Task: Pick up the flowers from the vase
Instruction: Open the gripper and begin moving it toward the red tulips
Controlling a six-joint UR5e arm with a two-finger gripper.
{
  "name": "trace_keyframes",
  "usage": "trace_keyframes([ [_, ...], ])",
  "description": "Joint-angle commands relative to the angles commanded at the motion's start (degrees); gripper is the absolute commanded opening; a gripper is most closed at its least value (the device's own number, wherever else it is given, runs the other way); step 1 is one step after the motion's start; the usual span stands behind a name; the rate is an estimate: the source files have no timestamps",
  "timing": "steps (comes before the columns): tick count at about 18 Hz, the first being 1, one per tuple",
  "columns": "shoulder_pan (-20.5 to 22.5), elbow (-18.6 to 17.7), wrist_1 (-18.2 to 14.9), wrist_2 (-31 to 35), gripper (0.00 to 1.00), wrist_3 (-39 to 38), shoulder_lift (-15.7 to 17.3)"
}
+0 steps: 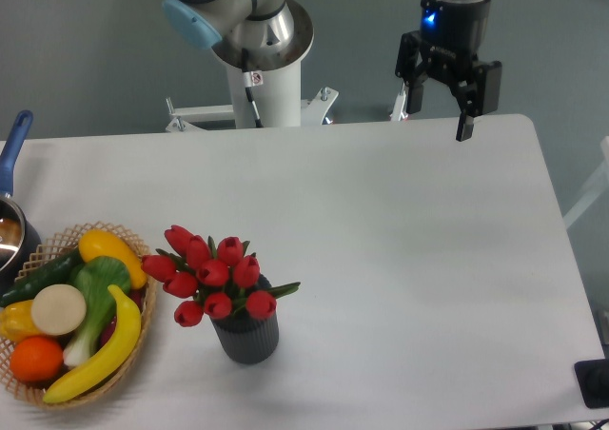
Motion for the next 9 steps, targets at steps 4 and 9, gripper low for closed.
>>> trace_keyframes([
  [4,-0.09,0.09,0.00,0.18,1.00,0.00,0.00],
  [9,-0.09,-0.53,0.17,-4.47,1.00,-4.55,0.00],
])
